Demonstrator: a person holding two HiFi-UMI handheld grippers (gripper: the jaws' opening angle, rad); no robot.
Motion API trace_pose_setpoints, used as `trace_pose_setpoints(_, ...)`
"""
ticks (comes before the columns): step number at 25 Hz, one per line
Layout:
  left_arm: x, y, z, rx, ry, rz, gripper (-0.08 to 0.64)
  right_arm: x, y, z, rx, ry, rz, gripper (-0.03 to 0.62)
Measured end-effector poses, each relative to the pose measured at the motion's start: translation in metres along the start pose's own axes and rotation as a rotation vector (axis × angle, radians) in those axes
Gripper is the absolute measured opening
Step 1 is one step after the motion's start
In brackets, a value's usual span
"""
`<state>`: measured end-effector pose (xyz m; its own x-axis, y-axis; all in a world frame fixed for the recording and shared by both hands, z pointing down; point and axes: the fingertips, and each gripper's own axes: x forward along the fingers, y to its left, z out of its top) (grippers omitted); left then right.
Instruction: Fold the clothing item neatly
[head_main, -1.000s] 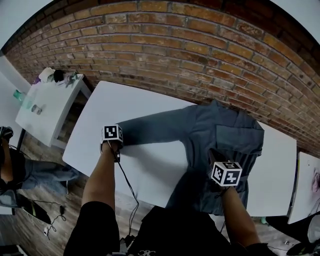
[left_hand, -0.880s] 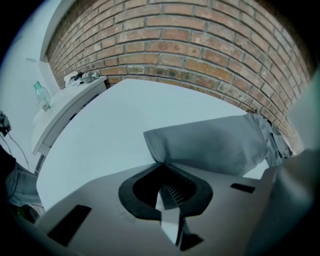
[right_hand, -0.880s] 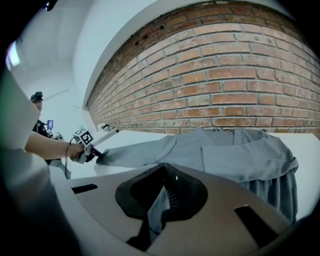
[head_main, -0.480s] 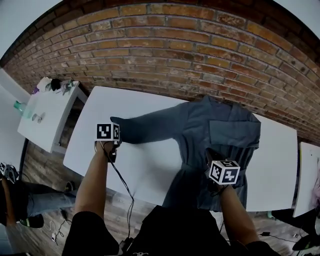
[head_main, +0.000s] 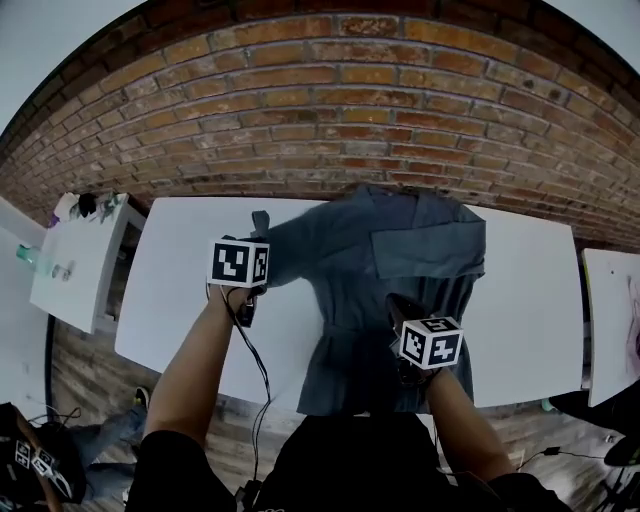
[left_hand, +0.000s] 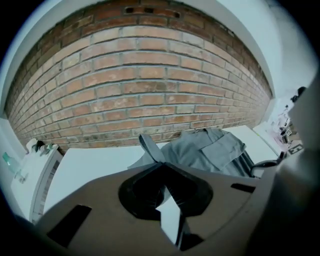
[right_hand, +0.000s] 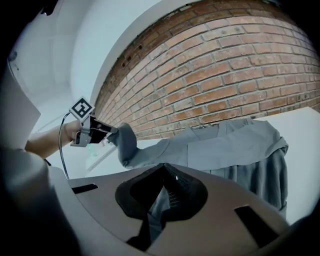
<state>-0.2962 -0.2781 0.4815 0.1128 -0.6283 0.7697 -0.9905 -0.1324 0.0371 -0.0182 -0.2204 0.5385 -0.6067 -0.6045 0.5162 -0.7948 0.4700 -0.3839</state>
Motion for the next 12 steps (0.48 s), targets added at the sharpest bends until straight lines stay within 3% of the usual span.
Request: trace_pose_setpoints(12, 0.078, -0.198, 0.046, 0.059, 0.009, -0.152, 0.017, -0.054, -0.068, -0.011, 0.019, 0.014, -0.008, 0.0)
